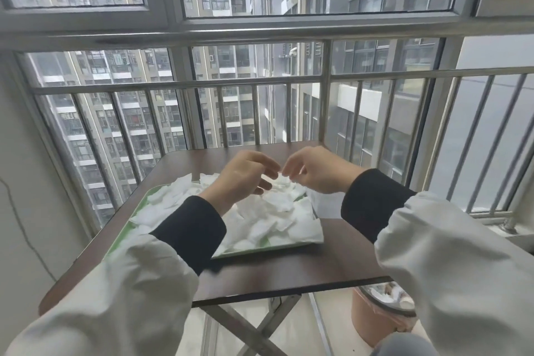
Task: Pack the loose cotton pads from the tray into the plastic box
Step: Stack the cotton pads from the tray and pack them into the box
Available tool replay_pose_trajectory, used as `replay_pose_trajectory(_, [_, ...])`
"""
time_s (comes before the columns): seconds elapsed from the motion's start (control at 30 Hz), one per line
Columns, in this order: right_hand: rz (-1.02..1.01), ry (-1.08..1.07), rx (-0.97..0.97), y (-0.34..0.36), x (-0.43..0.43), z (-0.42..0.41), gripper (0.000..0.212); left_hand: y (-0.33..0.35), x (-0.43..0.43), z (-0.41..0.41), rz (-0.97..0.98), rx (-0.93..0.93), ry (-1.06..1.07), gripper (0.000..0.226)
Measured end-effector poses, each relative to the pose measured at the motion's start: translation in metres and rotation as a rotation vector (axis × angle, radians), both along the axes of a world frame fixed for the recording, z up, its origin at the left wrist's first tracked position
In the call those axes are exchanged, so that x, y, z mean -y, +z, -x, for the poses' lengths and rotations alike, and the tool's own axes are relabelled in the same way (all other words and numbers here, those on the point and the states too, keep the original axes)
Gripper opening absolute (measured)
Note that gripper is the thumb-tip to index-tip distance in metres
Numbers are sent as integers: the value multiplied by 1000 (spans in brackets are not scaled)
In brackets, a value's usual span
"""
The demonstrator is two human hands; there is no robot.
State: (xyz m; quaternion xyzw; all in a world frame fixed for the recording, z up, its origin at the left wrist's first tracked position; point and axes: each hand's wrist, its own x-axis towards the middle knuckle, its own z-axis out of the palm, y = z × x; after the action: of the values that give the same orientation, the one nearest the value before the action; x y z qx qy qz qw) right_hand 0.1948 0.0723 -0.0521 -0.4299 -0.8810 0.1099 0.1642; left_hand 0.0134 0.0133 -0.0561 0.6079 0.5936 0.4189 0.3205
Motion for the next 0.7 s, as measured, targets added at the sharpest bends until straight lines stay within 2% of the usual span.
replay_pose_trajectory(0.13, [-52, -18, 132, -10, -1, 15, 20, 0, 7, 20, -40, -71, 40, 42])
replay_pose_trajectory(0.23, [-24, -12, 161, -14, -2, 26, 29, -4, 6, 30, -54, -57, 56, 39])
replay_pose_trajectory(0.33, [-98, -16, 290, -20, -1, 39, 38, -9, 3, 38, -64, -45, 58, 34])
replay_pose_trajectory(0.4, [-144, -9, 354, -24, -3, 45, 36, -12, 1, 42, -74, -36, 62, 30])
replay_pose_trajectory(0.53, [-216, -17, 359, -26, -5, 49, 8, -11, -1, 47, -93, -2, 71, 26])
replay_pose_trajectory(0.7, [-180, -28, 263, -9, -1, 43, 12, -7, -5, 53, -141, 29, 78, 24])
